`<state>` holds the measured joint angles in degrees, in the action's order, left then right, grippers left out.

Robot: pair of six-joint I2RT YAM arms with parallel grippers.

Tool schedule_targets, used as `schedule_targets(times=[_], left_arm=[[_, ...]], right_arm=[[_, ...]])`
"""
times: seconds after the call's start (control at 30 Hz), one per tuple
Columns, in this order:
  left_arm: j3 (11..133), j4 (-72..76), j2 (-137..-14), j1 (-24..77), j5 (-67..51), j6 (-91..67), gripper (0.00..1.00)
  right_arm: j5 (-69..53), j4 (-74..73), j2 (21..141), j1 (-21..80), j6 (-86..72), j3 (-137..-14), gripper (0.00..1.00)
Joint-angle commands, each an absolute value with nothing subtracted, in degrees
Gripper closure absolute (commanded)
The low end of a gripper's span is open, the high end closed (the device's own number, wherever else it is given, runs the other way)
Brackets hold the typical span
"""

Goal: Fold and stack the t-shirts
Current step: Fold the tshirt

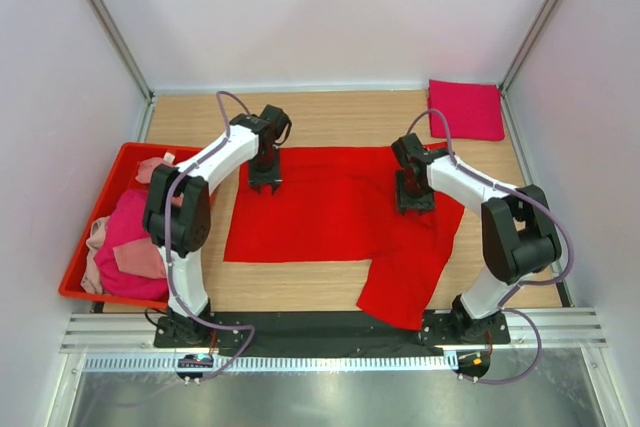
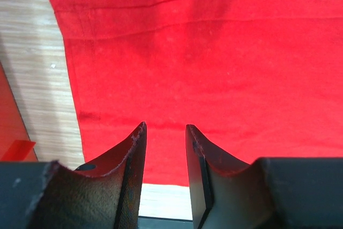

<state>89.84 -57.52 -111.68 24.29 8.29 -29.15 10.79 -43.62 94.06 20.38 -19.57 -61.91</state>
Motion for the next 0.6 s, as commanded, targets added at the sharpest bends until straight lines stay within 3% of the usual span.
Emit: schedule_targets(times=[0.0,0.43,0.57], left_arm=[[88.95,-56.34,-107.4,24.7,7.56,-30.15,0.64],[85.17,-56.25,-104.15,26.19,8.26,-31.46,0.64],[83.68,-55.72,-103.19,26.19,8.52,-31.64,0.64]], right_arm=[[16.52,-40.52,95.79,19.52,-19.07,-64.41,0.52],[20.74,-40.77,108.01,12.83,-17.84,-77.16,0.56],[22.15,-43.06,106.18,13.79,-16.61,-79.37,0.57]])
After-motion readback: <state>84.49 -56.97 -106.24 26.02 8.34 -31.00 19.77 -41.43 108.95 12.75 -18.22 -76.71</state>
